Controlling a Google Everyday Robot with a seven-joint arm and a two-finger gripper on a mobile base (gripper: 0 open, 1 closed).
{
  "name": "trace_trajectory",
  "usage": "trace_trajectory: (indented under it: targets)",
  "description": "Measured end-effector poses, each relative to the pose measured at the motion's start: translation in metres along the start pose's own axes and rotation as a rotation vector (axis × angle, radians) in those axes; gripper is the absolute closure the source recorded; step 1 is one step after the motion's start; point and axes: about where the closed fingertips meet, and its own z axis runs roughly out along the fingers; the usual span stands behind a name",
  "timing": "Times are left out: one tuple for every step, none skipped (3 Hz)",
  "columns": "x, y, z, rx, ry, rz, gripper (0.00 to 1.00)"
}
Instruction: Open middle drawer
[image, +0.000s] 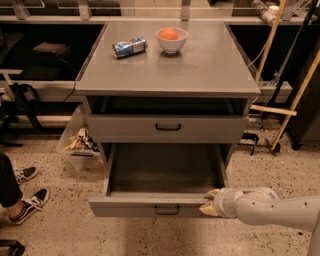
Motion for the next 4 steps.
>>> trace_trajectory:
  targets:
    - [-0.003,0.001,-0.001,0.0,0.0,0.0,1.0]
    - [0.004,0.007,-0.002,-0.003,0.009,0.001,1.0]
    - [0.0,0.007,-0.004,-0.003,0.01,0.001,1.0]
    - [0.006,0.012,-0.006,-0.005,0.018,0.006,1.0]
